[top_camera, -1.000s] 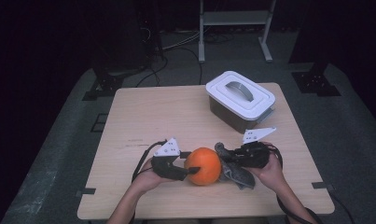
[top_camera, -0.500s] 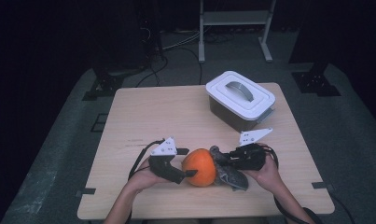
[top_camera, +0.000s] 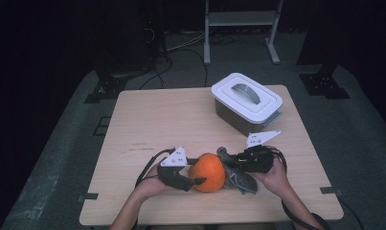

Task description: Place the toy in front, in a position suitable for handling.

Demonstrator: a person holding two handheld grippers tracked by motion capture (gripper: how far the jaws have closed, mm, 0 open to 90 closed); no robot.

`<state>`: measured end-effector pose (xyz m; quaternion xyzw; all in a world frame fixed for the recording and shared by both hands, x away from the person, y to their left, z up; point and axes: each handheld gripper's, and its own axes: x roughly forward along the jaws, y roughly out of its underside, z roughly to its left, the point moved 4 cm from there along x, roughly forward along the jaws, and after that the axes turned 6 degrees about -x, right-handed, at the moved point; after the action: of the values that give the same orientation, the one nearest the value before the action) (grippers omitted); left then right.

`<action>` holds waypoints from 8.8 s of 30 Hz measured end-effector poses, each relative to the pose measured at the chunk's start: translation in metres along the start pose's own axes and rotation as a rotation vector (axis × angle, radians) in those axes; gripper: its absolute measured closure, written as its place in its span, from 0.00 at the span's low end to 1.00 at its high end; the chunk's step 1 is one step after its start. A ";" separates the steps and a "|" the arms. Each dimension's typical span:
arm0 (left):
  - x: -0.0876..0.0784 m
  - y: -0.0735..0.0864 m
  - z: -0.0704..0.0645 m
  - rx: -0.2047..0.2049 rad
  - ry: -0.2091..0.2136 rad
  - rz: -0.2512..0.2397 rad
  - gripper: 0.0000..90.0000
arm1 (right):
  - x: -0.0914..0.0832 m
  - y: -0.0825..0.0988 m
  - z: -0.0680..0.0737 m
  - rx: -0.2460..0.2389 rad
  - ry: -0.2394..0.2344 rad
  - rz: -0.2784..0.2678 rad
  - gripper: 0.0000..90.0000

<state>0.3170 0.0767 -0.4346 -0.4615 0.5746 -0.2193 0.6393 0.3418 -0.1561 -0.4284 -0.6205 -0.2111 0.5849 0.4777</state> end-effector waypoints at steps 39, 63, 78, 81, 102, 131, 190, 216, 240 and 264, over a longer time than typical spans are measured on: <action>-0.003 0.001 -0.005 0.087 0.008 0.020 0.40 | -0.005 -0.008 0.016 -0.022 -0.138 -0.034 0.84; 0.002 0.001 0.010 -0.134 -0.057 -0.053 0.38 | -0.002 -0.017 0.022 -0.061 -0.035 -0.080 0.84; 0.007 -0.004 0.011 -0.239 -0.148 -0.103 0.37 | 0.002 -0.015 0.024 -0.081 -0.005 -0.058 0.83; 0.005 -0.005 0.013 -0.259 -0.167 -0.114 0.37 | 0.001 -0.011 0.020 -0.074 0.005 -0.043 0.83; 0.011 -0.010 0.000 -0.160 -0.168 -0.067 0.37 | -0.007 -0.021 0.027 -0.098 0.021 -0.084 0.82; 0.015 -0.010 -0.018 0.092 -0.150 0.012 0.44 | -0.010 -0.031 0.042 -0.162 -0.017 -0.042 0.86; 0.012 0.001 -0.003 0.012 -0.063 -0.055 0.41 | -0.012 -0.010 0.017 -0.082 -0.045 0.038 0.85; -0.002 -0.009 -0.001 -0.047 -0.071 -0.052 0.53 | -0.015 -0.009 0.014 -0.049 -0.046 -0.031 0.85; 0.009 -0.012 -0.006 -0.051 -0.088 -0.028 0.52 | -0.017 -0.017 0.017 -0.072 -0.012 -0.052 0.85; 0.011 -0.005 0.002 -0.087 -0.099 -0.013 0.36 | -0.010 -0.006 0.010 -0.047 0.014 0.027 0.85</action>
<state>0.3232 0.0662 -0.4361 -0.5030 0.5482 -0.1750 0.6449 0.3319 -0.1582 -0.4172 -0.6385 -0.2132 0.5819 0.4563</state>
